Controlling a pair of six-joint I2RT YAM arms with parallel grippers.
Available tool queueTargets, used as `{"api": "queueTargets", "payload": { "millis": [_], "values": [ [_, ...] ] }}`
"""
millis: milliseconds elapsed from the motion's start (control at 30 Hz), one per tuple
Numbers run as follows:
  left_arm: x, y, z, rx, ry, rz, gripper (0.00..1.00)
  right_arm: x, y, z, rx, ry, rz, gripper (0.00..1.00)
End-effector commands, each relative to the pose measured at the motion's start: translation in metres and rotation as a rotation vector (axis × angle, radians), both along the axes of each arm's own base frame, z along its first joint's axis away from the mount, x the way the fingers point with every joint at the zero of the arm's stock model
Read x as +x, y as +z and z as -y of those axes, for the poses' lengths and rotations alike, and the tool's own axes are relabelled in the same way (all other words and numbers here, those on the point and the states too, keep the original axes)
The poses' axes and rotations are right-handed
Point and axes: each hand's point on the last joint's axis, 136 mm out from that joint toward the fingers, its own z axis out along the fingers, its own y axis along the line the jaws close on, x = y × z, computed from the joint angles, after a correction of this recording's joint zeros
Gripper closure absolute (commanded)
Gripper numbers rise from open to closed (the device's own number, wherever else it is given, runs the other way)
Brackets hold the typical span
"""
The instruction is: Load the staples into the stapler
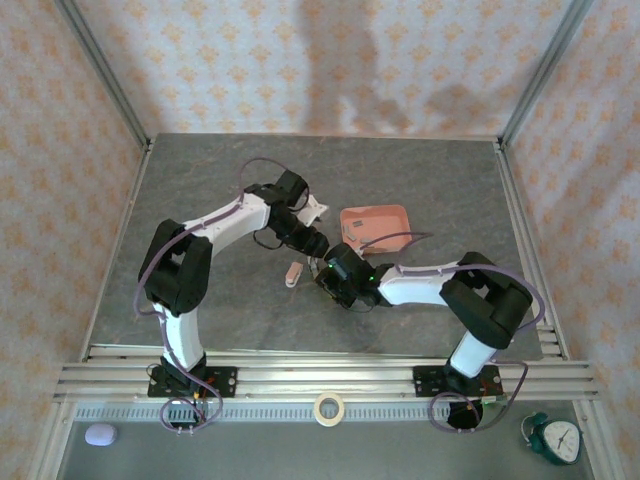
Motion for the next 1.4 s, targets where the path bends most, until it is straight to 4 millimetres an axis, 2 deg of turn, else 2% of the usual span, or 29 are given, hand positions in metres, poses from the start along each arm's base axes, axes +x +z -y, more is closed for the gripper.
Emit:
{"api": "queueTargets", "payload": {
  "millis": [0, 267, 333, 500, 700, 967, 1100, 1367],
  "values": [
    [-0.021, 0.002, 0.001, -0.003, -0.058, -0.036, 0.51, 0.009, -0.005, -0.002, -0.02, -0.016, 0.011, 0.68],
    [-0.041, -0.009, -0.003, 0.023, -0.073, -0.073, 0.51, 0.006, 0.003, 0.002, -0.014, -0.008, 0.027, 0.68],
    [-0.04, -0.009, -0.006, 0.033, -0.057, -0.066, 0.51, 0.003, 0.006, 0.006, -0.015, -0.003, 0.031, 0.68],
    [-0.031, 0.001, -0.01, 0.049, 0.02, -0.012, 0.44, -0.001, 0.023, 0.009, -0.02, 0.036, 0.056, 0.65],
    [-0.012, 0.016, -0.021, 0.054, 0.181, 0.061, 0.36, 0.001, 0.05, 0.003, -0.018, 0.094, 0.099, 0.63],
    [0.002, 0.011, -0.061, 0.107, 0.394, 0.065, 0.36, 0.011, 0.082, -0.01, -0.001, 0.13, 0.157, 0.61],
    [0.003, 0.011, -0.073, 0.085, 0.439, 0.06, 0.36, 0.017, 0.08, -0.018, -0.042, 0.151, 0.127, 0.58],
    [-0.002, 0.009, -0.082, 0.08, 0.453, 0.047, 0.36, 0.028, 0.058, -0.011, -0.138, 0.093, 0.055, 0.59]
  ]
}}
